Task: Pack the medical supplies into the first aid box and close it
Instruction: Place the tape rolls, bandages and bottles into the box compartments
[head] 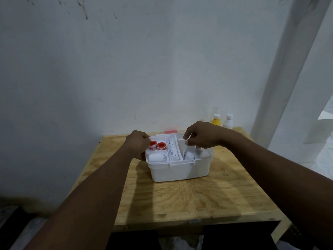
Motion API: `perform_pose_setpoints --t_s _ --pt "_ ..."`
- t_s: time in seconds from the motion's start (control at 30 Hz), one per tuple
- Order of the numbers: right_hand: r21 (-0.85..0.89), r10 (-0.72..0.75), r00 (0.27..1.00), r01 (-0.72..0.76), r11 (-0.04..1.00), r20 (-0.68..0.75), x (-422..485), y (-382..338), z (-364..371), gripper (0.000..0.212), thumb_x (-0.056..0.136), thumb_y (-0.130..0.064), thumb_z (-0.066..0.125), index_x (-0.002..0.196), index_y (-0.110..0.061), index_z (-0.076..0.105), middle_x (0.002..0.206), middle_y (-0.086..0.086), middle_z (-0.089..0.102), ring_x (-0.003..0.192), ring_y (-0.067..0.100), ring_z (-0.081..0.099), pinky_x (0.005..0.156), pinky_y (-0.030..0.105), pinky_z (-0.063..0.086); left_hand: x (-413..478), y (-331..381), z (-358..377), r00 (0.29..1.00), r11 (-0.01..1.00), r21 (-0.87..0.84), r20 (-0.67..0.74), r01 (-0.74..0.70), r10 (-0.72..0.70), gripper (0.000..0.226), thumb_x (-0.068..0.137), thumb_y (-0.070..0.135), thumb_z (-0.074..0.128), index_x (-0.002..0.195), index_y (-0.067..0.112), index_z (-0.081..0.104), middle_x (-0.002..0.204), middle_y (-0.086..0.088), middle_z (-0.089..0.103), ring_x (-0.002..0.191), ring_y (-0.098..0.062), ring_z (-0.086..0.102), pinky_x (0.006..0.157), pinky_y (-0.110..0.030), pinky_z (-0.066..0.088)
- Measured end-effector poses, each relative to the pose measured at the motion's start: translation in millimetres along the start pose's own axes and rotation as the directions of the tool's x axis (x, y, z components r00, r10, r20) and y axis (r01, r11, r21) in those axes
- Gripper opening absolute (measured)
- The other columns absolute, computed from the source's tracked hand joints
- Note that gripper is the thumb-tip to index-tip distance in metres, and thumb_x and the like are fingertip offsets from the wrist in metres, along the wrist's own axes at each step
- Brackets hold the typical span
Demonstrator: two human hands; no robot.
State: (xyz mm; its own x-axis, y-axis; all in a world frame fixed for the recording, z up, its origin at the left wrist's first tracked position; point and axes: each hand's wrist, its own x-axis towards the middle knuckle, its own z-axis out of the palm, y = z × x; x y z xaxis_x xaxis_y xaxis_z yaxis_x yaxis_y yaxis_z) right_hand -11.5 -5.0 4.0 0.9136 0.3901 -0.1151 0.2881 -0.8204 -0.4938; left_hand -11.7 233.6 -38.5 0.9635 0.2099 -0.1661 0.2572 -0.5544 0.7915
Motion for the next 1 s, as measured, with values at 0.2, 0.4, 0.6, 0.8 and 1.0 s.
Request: perform_pose_setpoints --t_s 0.2,0.4,0.6,0.8,1.0 --pt "0.018 0.017 1.000 -0.017 1.000 0.011 -2 1 3 0.024 0.093 -0.022 0.064 0.113 -0.009 0.071 0.101 0.006 0.069 0.073 0.017 0.065 0.055 0.025 0.053 1 0 1 1.000 1.000 0.002 -0.007 0.001 -0.001 0.008 0.101 0.011 0.056 0.102 0.012 0.064 0.097 -0.014 0.068 0.077 -0.031 0.071 0.052 -0.039 0.060" --pt "0.053 0.031 0.999 -0.033 0.998 0.031 -5 1 5 0.022 0.094 -0.018 0.064 0.112 -0.007 0.070 0.104 0.009 0.071 0.070 0.020 0.071 0.054 0.024 0.057 3 -1 2 1.000 1.000 0.009 -0.012 -0.005 0.005 0.008 0.102 0.013 0.056 0.100 0.013 0.064 0.093 -0.011 0.066 0.077 -0.031 0.070 0.053 -0.040 0.061" --pt "0.125 0.078 0.997 -0.081 0.989 0.026 -6 -6 7 0.022 0.093 -0.009 0.064 0.113 -0.003 0.068 0.100 0.017 0.073 0.077 0.028 0.076 0.062 0.031 0.063 6 -2 2 1.000 1.000 -0.002 -0.019 -0.004 0.004 0.011 0.101 0.013 0.057 0.106 0.012 0.066 0.090 -0.009 0.066 0.074 -0.028 0.069 0.052 -0.039 0.061" --pt "0.130 0.075 0.997 -0.074 0.989 0.000 -10 -2 5 0.022 0.092 -0.008 0.065 0.113 0.000 0.068 0.102 0.016 0.071 0.070 0.021 0.074 0.067 0.033 0.064 6 -2 2 1.000 1.000 -0.008 -0.021 -0.003 0.003 0.008 0.100 0.013 0.057 0.101 0.013 0.065 0.094 -0.011 0.067 0.077 -0.031 0.070 0.052 -0.039 0.061" --pt "-0.086 0.016 0.999 -0.012 0.996 0.036 -9 -9 3 0.024 0.093 -0.012 0.065 0.116 -0.008 0.070 0.117 0.011 0.070 0.062 0.015 0.069 0.069 0.029 0.062 5 -2 3 1.000 1.000 -0.005 -0.018 0.003 -0.003 0.013 0.101 0.013 0.057 0.108 0.012 0.067 0.101 -0.013 0.066 0.079 -0.031 0.070 0.049 -0.037 0.058"
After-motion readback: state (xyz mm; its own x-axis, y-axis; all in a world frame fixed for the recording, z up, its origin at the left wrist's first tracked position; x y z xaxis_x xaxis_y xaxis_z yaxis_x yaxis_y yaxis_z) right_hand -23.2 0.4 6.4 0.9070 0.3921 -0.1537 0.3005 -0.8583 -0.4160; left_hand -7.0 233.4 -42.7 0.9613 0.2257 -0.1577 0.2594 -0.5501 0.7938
